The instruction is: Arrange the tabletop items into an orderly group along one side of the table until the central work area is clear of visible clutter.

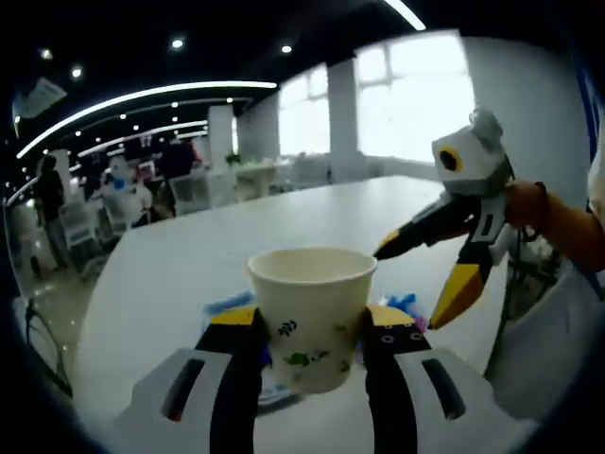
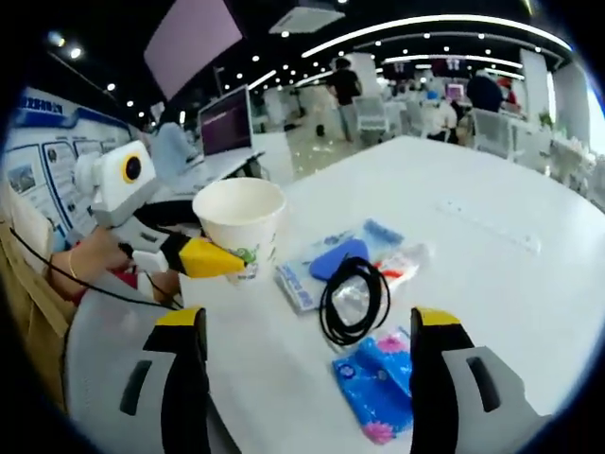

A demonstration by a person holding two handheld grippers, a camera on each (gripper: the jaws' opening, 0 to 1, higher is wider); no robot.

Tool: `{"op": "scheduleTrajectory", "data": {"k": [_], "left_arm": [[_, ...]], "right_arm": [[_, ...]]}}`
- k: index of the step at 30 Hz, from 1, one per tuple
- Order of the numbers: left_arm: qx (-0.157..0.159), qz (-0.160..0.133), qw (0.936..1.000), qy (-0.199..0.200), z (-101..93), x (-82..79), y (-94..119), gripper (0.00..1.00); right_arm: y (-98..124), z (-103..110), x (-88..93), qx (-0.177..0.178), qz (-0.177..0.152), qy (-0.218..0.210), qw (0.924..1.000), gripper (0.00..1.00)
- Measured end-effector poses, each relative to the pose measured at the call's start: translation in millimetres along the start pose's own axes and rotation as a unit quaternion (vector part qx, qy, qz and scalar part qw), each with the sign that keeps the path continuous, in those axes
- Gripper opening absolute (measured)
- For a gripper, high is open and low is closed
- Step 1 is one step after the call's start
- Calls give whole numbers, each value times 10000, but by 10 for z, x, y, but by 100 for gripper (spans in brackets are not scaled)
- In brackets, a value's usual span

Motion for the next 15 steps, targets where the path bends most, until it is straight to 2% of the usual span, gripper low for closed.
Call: {"op": "scheduleTrajectory", "data": {"k": [6,11,15], "left_arm": [[-267,-147,9993,204,157,-63,23,39],[-411,-206,9983,353,289,-90,35,39],[-445,-367,9966,590,414,-150,30,39]], "right_arm": [[19,-130,38,226,-56,-64,9997,93],[45,-240,110,459,46,-30,9989,96],[54,-306,111,553,-76,-90,9984,99]]}}
Point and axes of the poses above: the point that each gripper's makers call its tool centre point, and the gripper's own axes: y roughly backward along the fingers, z roughly to its left, x roughly out of its underside, the point moved 1 cm from there along y, roughly backward along the fingers, and after that the axes turned 10 degrees about -z, right-handed, at the moved point
